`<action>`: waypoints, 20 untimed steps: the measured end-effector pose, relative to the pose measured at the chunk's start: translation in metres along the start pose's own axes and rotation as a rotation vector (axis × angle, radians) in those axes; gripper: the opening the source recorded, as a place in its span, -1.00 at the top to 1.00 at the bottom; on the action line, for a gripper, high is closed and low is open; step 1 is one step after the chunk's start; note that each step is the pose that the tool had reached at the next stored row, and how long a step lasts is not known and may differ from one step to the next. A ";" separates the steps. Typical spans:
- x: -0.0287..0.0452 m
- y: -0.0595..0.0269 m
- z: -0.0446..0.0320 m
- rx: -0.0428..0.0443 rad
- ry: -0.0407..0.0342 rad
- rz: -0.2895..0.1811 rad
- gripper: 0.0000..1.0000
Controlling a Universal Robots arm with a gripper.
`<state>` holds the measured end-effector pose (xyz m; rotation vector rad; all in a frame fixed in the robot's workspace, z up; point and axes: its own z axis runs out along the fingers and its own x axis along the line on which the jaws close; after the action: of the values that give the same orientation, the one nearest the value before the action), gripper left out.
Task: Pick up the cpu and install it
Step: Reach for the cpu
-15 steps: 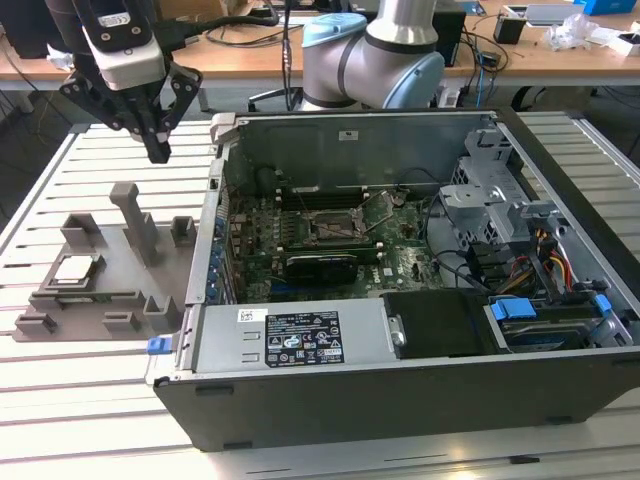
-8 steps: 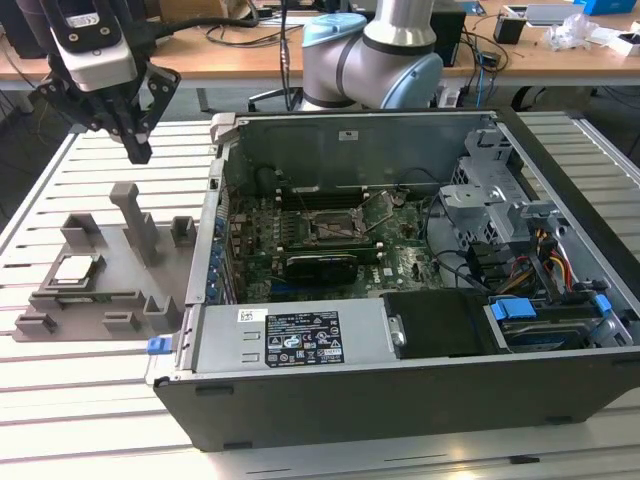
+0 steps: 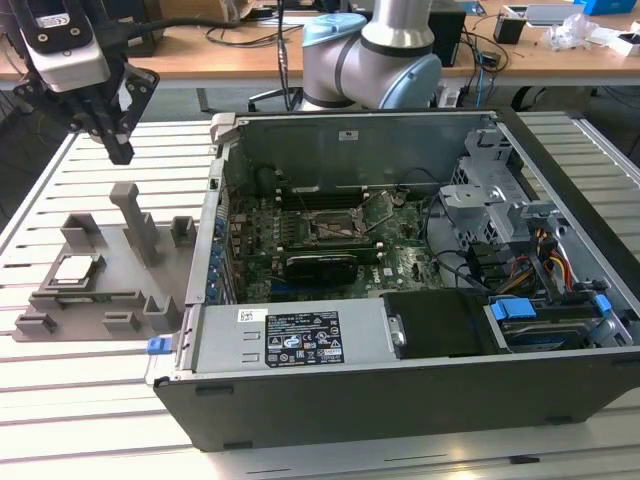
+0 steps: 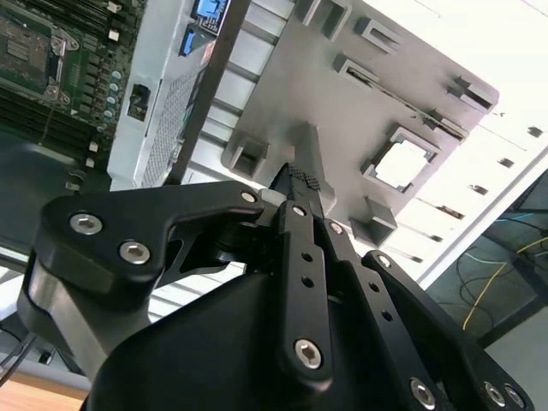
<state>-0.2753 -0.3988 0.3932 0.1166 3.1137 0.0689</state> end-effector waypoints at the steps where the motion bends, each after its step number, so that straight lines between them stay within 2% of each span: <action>1: 0.0017 -0.0001 -0.0001 0.0000 0.0000 0.000 0.79; 20: 0.0375 -0.0028 -0.0010 0.0000 0.0000 0.000 0.79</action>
<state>-0.3129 -0.3989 0.3932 0.1166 3.1137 0.0688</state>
